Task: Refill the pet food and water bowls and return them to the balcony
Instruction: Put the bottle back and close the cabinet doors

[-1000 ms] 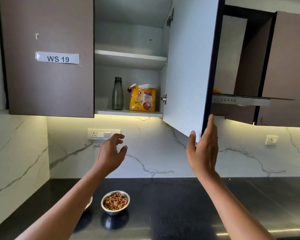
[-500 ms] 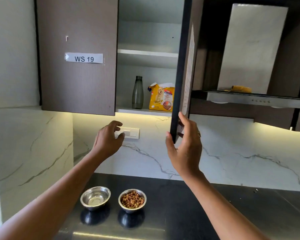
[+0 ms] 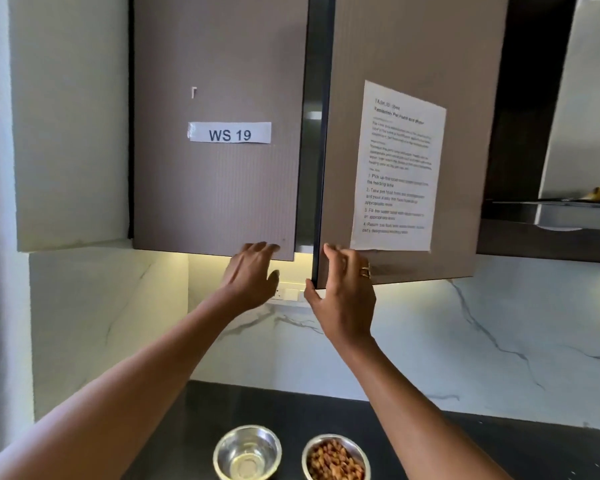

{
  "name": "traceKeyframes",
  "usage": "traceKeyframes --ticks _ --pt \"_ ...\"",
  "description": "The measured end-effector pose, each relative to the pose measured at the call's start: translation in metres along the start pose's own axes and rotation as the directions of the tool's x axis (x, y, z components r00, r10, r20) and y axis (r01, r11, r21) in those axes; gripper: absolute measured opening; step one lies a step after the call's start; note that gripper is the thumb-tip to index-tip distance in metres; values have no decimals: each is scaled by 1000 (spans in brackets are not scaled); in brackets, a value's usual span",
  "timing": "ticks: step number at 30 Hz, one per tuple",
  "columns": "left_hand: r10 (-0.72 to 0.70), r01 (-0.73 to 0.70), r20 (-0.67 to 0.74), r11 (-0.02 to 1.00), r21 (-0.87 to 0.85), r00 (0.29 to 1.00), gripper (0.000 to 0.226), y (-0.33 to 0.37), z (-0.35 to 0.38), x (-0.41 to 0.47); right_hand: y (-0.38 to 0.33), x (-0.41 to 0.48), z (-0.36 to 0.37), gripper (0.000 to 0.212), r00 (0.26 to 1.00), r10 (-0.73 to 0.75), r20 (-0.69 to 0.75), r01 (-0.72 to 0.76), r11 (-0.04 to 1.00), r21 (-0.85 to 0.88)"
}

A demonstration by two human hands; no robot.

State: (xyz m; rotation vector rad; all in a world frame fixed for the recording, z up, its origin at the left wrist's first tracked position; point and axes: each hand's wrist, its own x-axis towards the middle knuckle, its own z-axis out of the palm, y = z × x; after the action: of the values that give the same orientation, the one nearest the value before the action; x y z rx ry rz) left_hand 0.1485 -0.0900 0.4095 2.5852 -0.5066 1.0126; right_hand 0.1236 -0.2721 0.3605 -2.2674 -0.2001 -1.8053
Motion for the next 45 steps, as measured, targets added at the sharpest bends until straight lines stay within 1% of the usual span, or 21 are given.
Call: traceKeyframes --ticks 4,9,14,16,18,21,26,31,36,40,42,45 --pt "64 -69 87 996 57 994 66 -38 11 38 -7 8 48 67 1000 1 10 0 997 -83" --pt "130 -150 163 982 117 978 77 -65 35 78 -8 20 80 68 998 -16 58 26 984 -176" --pt "122 -134 242 991 31 962 82 -104 74 90 -11 33 111 68 992 2 129 32 965 -259" --pt "157 -175 236 983 56 959 91 -120 93 86 -11 36 122 65 988 15 156 28 961 -275" --pt "194 -212 191 974 76 962 99 -131 107 83 -9 39 131 60 984 23 176 27 960 -277" --pt "225 -237 135 968 83 965 101 -136 117 84 -4 42 142 52 978 36 203 23 960 -279" --pt "227 -234 91 969 80 970 101 -139 128 87 6 45 160 64 958 51 282 36 955 -294" --pt "238 -243 69 966 83 969 97 -141 131 88 6 46 168 71 947 94 307 -6 961 -277" --pt "230 -235 65 968 83 971 97 -138 132 87 8 35 168 84 933 90 349 10 961 -276" --pt "170 -182 146 981 70 975 96 -130 129 78 7 16 155 90 888 83 451 42 964 -261" --pt "133 -146 207 988 45 969 98 -127 135 59 8 -9 148 87 855 113 506 3 975 -222" --pt "75 -51 307 995 -85 949 93 -128 158 11 20 -61 135 77 803 184 568 -90 978 -190"
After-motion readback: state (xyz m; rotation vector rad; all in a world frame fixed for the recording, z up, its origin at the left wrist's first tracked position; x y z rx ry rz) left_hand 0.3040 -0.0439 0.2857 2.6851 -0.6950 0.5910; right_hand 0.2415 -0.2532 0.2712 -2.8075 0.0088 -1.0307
